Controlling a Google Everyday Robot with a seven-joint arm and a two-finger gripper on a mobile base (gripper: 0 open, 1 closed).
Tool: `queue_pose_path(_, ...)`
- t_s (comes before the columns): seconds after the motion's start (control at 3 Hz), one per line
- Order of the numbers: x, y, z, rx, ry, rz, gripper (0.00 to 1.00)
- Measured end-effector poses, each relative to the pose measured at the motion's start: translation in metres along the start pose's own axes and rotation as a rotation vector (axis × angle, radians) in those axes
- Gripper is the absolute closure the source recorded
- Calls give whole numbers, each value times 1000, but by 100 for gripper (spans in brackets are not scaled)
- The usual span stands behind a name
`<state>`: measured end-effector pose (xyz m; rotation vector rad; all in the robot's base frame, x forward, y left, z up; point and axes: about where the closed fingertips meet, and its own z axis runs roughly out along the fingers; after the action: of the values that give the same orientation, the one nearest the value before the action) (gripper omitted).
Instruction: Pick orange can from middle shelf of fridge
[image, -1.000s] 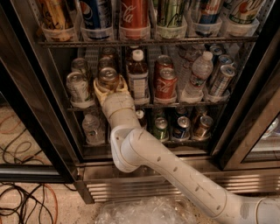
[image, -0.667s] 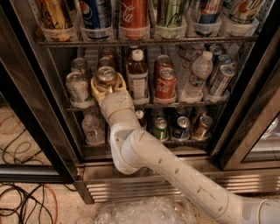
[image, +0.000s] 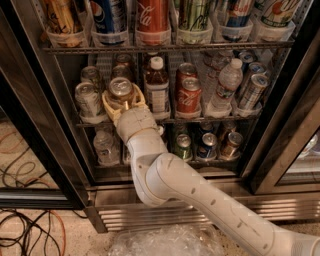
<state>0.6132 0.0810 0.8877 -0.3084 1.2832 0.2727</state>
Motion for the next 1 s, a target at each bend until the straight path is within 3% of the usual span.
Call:
queue_pose_path(0.67, -11, -3, -32, -107, 1, -66, 100)
queue_pose_path(1.0, -9, -6, -52, -197, 22, -97, 100)
